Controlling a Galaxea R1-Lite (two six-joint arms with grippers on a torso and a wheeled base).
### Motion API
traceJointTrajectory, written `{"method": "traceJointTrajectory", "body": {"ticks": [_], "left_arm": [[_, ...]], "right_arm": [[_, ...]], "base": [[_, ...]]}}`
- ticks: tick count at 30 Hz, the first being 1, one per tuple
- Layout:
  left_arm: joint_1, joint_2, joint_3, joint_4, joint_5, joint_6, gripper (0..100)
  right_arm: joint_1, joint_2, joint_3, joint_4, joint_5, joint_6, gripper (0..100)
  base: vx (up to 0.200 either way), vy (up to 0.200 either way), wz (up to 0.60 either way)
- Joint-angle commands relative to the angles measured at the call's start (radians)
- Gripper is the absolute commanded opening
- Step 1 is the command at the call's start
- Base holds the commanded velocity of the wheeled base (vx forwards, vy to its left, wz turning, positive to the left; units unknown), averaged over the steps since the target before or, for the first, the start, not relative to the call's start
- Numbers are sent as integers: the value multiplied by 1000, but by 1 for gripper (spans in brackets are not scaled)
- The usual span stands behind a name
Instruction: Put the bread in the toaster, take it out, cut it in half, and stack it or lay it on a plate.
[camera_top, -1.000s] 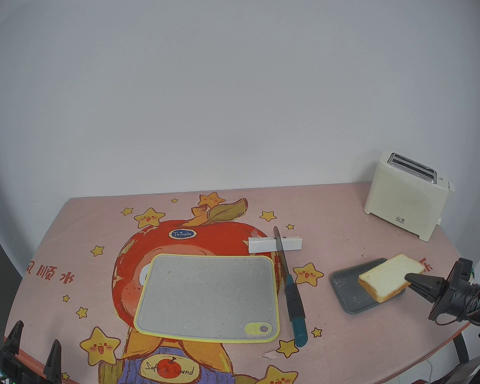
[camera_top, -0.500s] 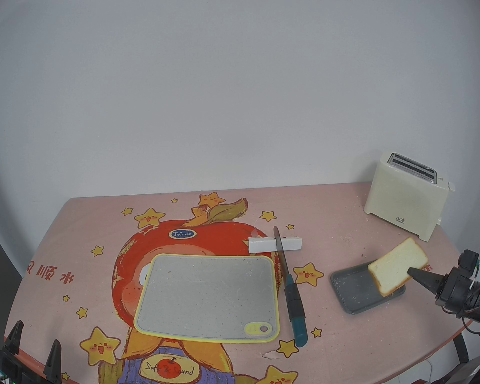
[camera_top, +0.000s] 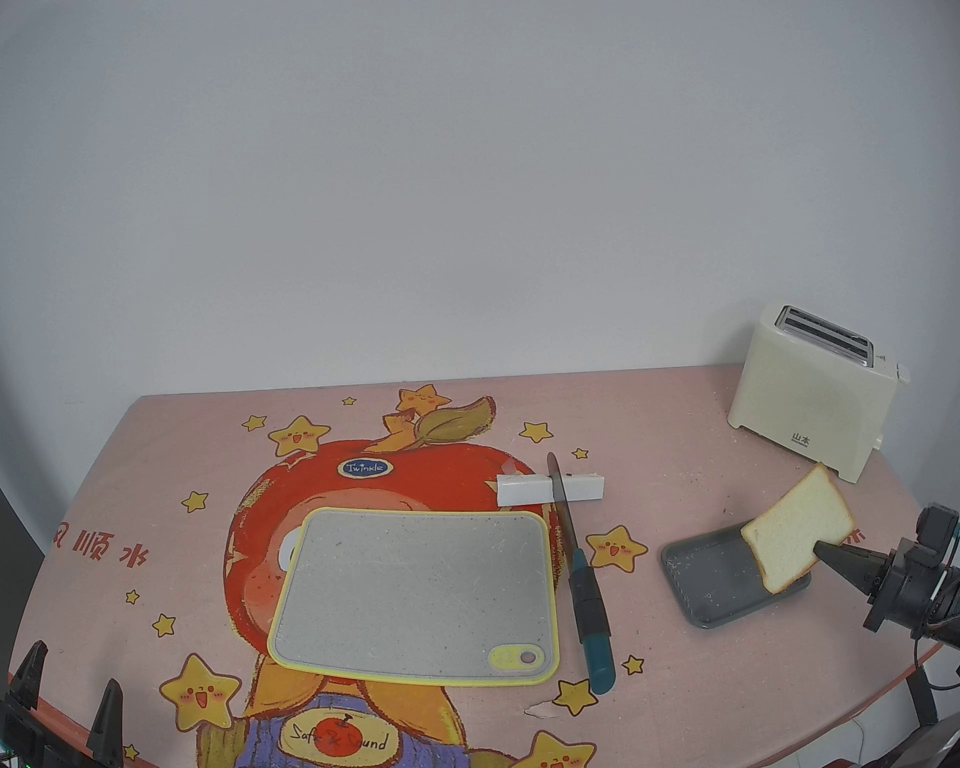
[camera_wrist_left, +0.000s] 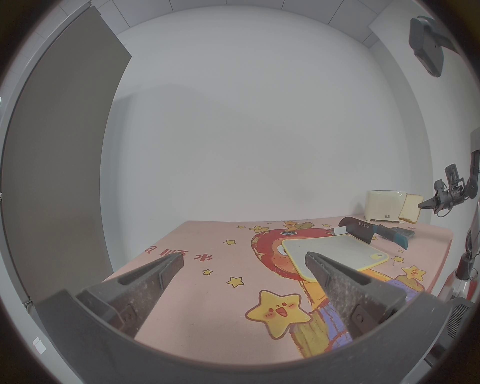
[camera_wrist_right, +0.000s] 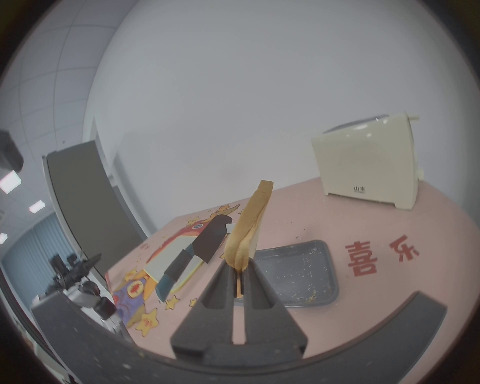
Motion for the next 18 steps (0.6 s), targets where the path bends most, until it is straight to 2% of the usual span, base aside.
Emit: {"method": "traceJointTrajectory", "body": {"ticks": [1, 4, 7, 10, 13, 14, 15, 18], "left_arm": [[0, -16, 18, -1, 0, 0, 100], [0, -16, 18, -1, 0, 0, 100], [0, -16, 18, 1, 0, 0, 100], [0, -16, 18, -1, 0, 0, 100], [0, -16, 18, -1, 0, 0, 100], [0, -16, 18, -1, 0, 0, 100], [0, -16, 18, -1, 0, 0, 100], [0, -16, 18, -1, 1, 0, 100]], "right_arm": [[0, -2, 15, 4, 2, -45, 0], [0, -2, 15, 2, 2, -81, 0], [-3, 3, 1, -4, 2, -164, 0], [0, 6, 4, 1, 0, -201, 0], [-1, 12, 15, 16, 0, -279, 0], [-1, 12, 15, 16, 0, -279, 0], [-12, 10, 15, 36, 0, -321, 0], [-18, 1, 0, 30, -5, -338, 0]], "base": [[0, 0, 0], [0, 0, 0], [0, 0, 0], [0, 0, 0], [0, 0, 0], [0, 0, 0], [0, 0, 0], [0, 0, 0]]}}
